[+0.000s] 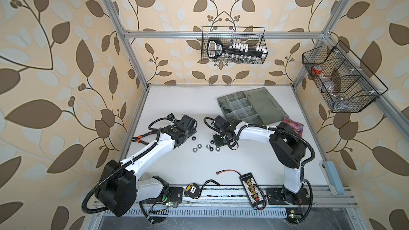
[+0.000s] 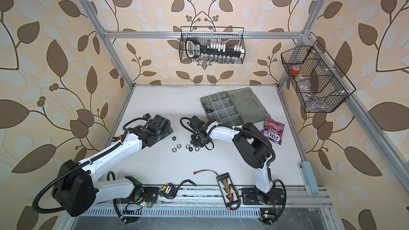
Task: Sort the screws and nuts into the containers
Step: 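Grasp the black bolt with the right gripper and lift it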
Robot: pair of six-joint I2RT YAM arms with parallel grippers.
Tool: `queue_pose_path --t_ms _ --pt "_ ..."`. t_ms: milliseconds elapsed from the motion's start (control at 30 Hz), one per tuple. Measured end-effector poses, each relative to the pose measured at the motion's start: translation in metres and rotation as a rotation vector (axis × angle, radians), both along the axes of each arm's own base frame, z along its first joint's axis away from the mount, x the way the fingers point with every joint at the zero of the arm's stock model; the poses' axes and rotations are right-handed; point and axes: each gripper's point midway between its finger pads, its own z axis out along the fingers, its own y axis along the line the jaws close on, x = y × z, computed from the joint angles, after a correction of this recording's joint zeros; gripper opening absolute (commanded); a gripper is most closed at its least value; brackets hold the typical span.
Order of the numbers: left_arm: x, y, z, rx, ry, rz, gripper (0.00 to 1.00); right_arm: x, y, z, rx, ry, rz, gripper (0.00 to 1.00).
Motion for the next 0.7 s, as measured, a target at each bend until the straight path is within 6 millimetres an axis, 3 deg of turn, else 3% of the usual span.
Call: queue_pose_path --t_ms 367,700 --pt "0.0000 0.0001 0.0000 0.000 0.000 0.000 0.99 0.0072 -0.0072 -0.0026 -0.102 -0.083 0.009 0.22" --pt "0.0005 0.0020 0.0000 0.001 0.000 0.007 0.99 0.0093 -0.0066 -0.0021 -0.149 -0.127 0.023 0.00"
